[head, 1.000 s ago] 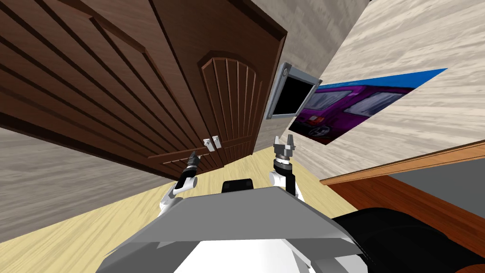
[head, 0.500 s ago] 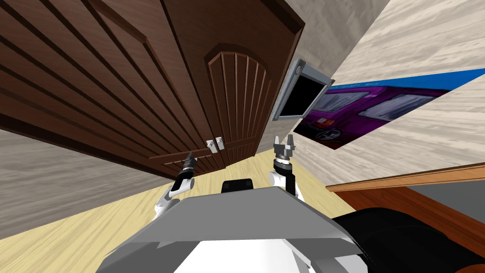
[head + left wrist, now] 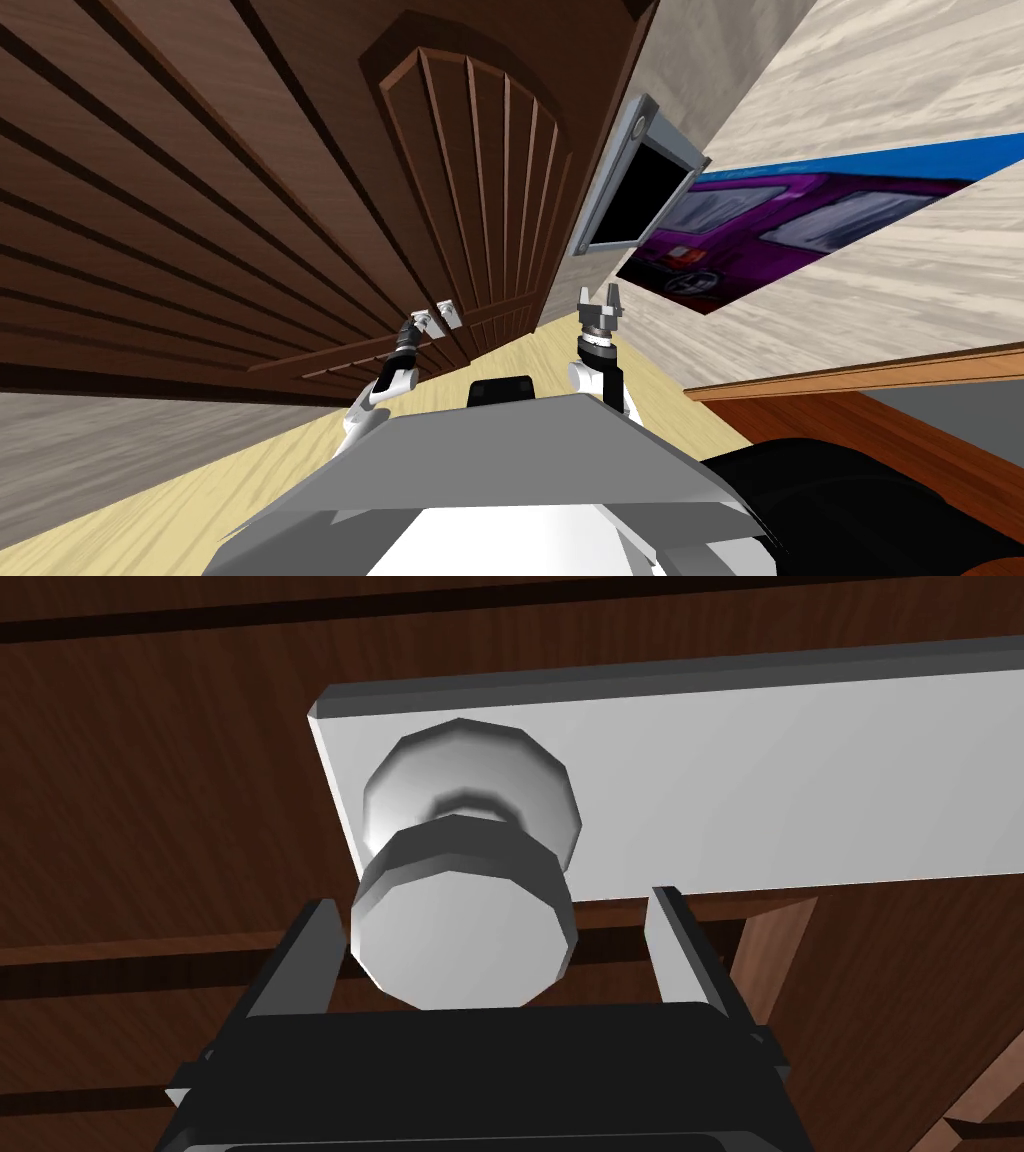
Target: Pull the door open
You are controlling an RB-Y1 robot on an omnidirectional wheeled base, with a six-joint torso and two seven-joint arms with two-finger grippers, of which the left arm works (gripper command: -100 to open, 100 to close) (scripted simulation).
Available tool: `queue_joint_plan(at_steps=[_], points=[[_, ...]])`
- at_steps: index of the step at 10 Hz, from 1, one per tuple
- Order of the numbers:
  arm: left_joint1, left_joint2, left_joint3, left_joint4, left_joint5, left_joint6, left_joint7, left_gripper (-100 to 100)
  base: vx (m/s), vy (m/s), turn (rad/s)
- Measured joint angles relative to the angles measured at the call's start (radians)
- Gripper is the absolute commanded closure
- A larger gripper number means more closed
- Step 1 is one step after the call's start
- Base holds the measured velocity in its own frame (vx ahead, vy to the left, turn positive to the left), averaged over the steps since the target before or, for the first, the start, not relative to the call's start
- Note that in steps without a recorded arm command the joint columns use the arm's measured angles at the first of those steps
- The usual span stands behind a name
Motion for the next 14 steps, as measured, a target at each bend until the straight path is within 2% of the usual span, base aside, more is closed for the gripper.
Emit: queue_joint_plan(at_steps=[6,8,9,14], points=[[0.001,-0.001,-0.004,0.001,0.000,0.001,0.001,100,-0.038,0.013,0.005],[0.014,0.011,0.004,0.004,0.002,0.000,0.005,100,-0.214,0.071,0.029],[0.023,0.016,0.004,0.004,0.003,0.001,0.008,-100,-0.192,-0.015,-0.058],[0.040,0.012,-0.044,-0.039,0.000,-0.009,0.023,-100,-0.179,-0.095,-0.048]])
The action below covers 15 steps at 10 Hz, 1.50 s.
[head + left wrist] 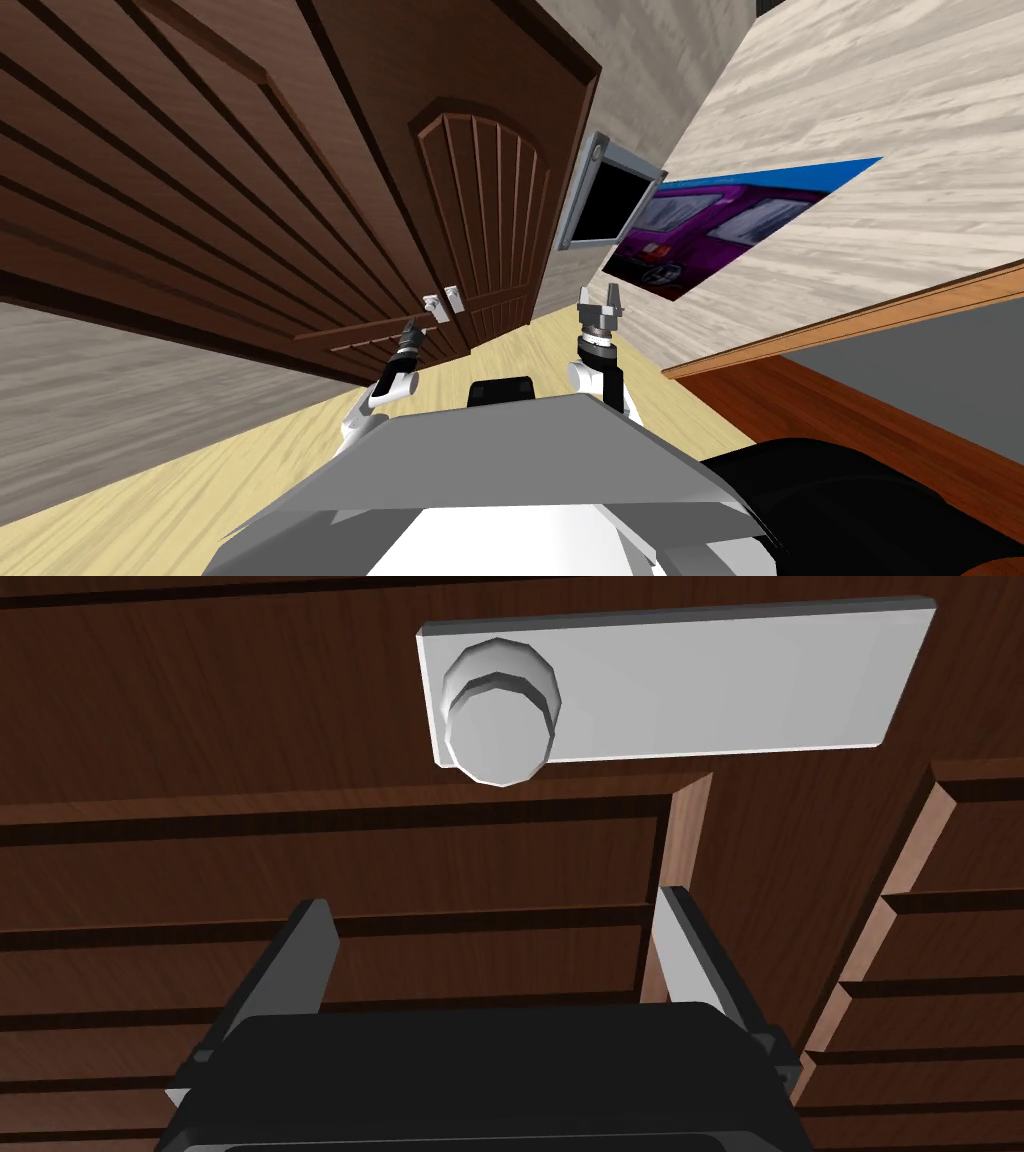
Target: Pull the door open
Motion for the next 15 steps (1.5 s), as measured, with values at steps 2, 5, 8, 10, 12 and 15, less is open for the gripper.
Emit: queue_joint_plan(at_steps=[2,5,8,10,12,15], points=[[0.004,-0.001,-0.010,-0.012,0.000,0.001,0.004,-100,-0.027,0.030,0.092],[0.013,0.008,0.032,0.032,0.002,-0.004,-0.005,-100,0.119,0.154,0.054],[0.002,0.004,0.038,0.037,0.001,-0.003,-0.010,-100,0.174,0.022,-0.075],[-0.016,-0.002,0.028,0.026,-0.001,0.004,-0.012,-100,0.246,-0.083,-0.127],[-0.030,-0.008,0.017,0.029,-0.003,-0.005,-0.012,100,0.052,-0.022,0.002],[-0.032,-0.007,0.016,0.027,-0.004,-0.004,-0.013,100,-0.034,0.011,-0.017]])
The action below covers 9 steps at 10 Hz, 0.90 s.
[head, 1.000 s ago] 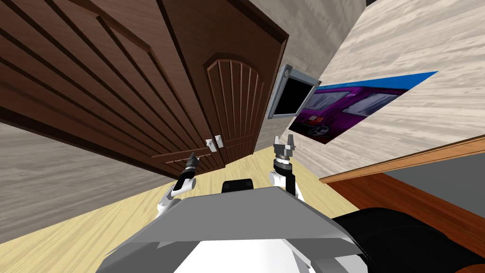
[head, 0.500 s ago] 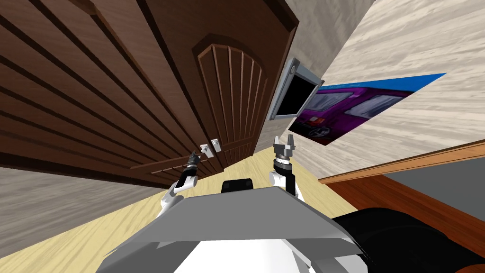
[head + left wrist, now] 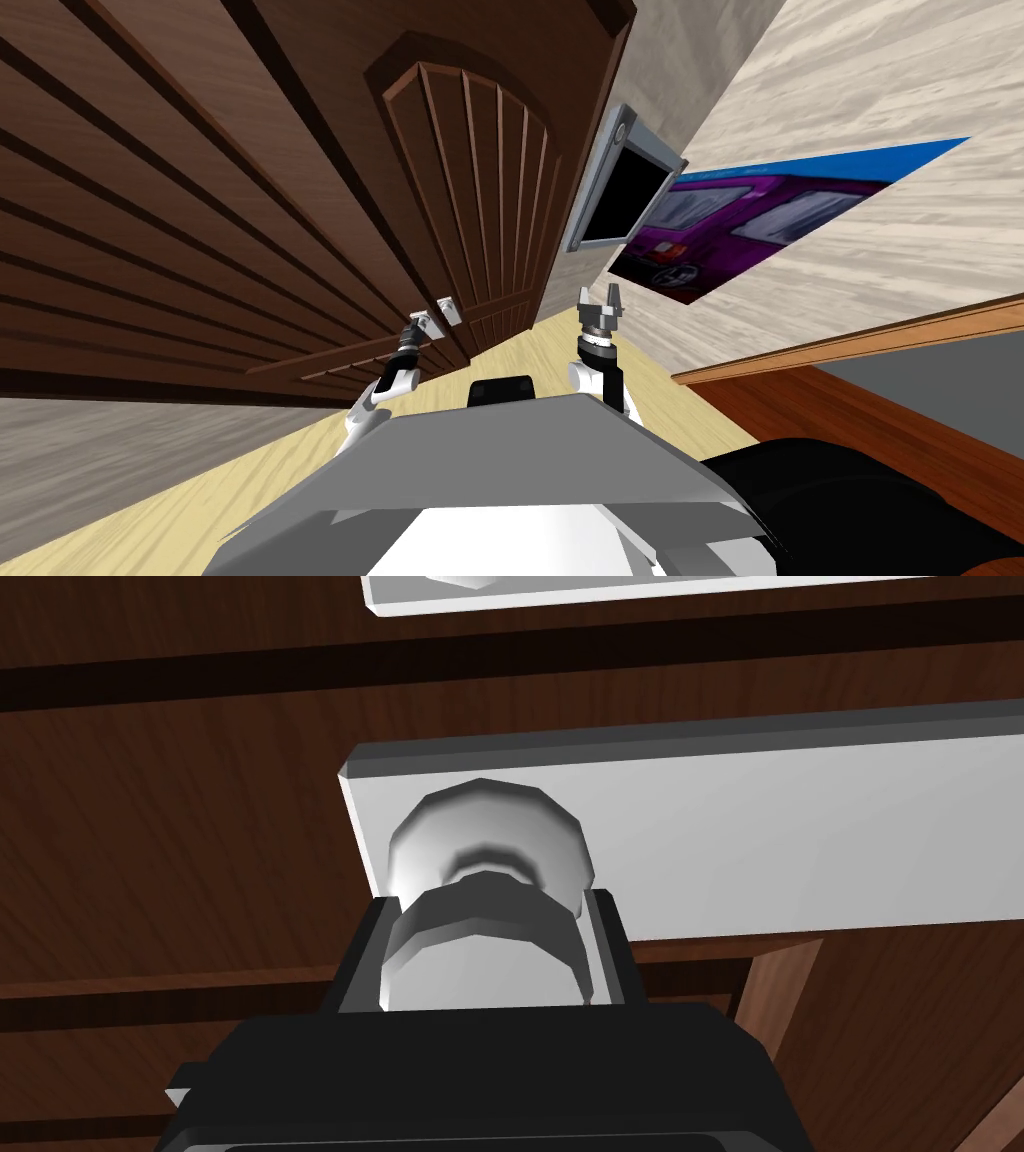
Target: Pull the door open
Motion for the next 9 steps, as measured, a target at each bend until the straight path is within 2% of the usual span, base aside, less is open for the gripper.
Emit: queue_joint_plan(at_steps=[3,5,7,9], points=[[0.003,-0.002,-0.003,0.002,0.000,0.002,0.000,100,-0.048,0.017,0.013],[0.014,0.004,-0.006,-0.007,0.000,-0.003,0.004,100,-0.206,0.021,0.002],[0.012,0.006,-0.010,0.009,-0.001,-0.005,0.005,100,-0.203,0.044,-0.034],[0.040,0.022,-0.022,-0.007,0.001,-0.004,0.018,100,-0.219,0.055,-0.098]])
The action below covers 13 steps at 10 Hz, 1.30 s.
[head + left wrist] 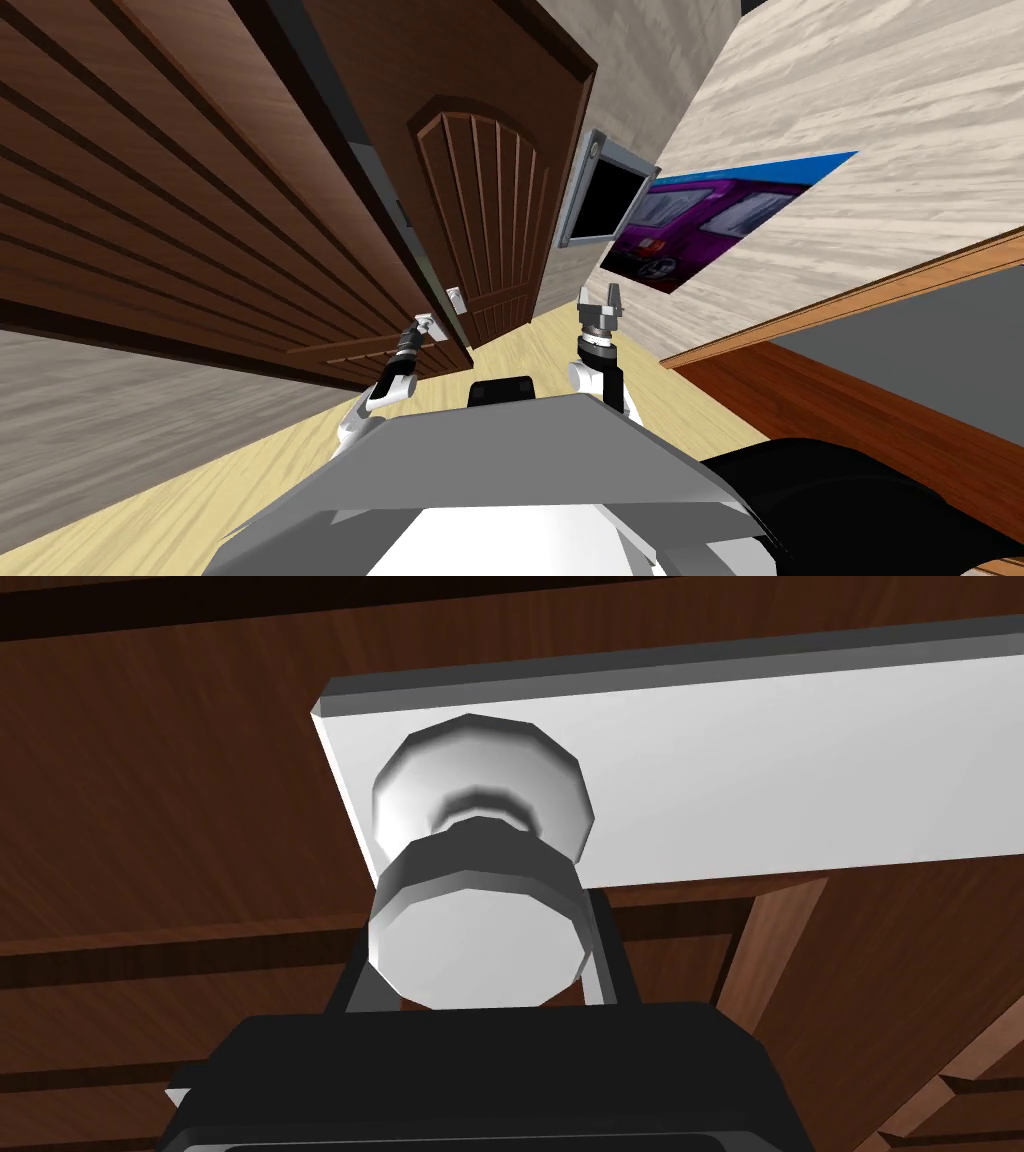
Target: Pull the door open
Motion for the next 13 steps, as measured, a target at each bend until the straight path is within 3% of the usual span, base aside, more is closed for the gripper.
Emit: queue_joint_plan(at_steps=[4,6,7,13], points=[[0.011,0.042,-0.061,-0.022,-0.001,-0.013,0.039,100,-0.212,0.104,-0.190],[0.011,0.050,-0.090,-0.035,-0.004,-0.017,0.052,100,-0.072,0.052,-0.061],[0.011,0.050,-0.092,-0.036,-0.004,-0.015,0.052,100,-0.136,0.042,-0.106],[0.062,0.120,-0.138,-0.069,0.000,-0.058,0.103,100,-0.211,0.072,-0.142]])
